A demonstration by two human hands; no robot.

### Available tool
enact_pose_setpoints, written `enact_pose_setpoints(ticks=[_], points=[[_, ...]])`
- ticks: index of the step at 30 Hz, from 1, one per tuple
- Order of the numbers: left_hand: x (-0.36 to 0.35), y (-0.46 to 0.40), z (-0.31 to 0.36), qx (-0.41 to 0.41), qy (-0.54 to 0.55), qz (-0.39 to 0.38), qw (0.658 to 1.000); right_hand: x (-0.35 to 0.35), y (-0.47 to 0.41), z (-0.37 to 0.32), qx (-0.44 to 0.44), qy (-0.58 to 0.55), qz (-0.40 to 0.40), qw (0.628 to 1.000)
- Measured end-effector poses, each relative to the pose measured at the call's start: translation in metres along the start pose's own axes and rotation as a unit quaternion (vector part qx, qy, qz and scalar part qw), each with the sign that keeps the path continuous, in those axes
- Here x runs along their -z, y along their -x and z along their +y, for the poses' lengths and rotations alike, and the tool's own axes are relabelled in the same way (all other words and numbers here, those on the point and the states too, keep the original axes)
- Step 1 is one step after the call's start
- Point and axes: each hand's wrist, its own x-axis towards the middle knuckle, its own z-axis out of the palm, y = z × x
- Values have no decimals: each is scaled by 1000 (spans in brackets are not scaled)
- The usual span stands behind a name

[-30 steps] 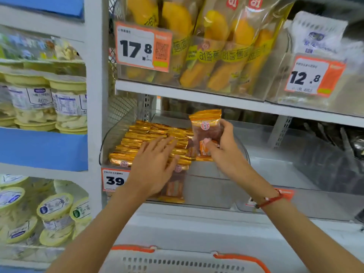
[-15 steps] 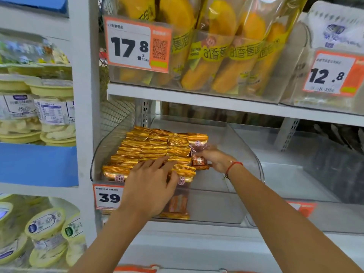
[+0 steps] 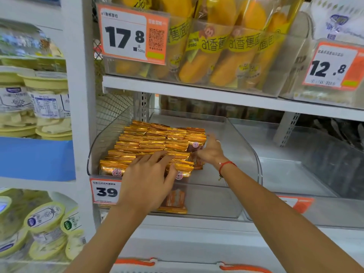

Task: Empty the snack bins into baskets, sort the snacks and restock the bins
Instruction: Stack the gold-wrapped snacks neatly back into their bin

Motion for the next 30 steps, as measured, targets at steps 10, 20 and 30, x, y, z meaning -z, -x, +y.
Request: enact_pose_setpoints(ticks=[10,20,30], points=[[9,3,-1,-32,24,61,997,27,12,5,94,154,-73,981],[12,126,18,72,149,-37,986,61,236,39,269,34,-72,960],[-160,327,-4,137,127,-392,901,-77,344,258,19,303,-457,836]])
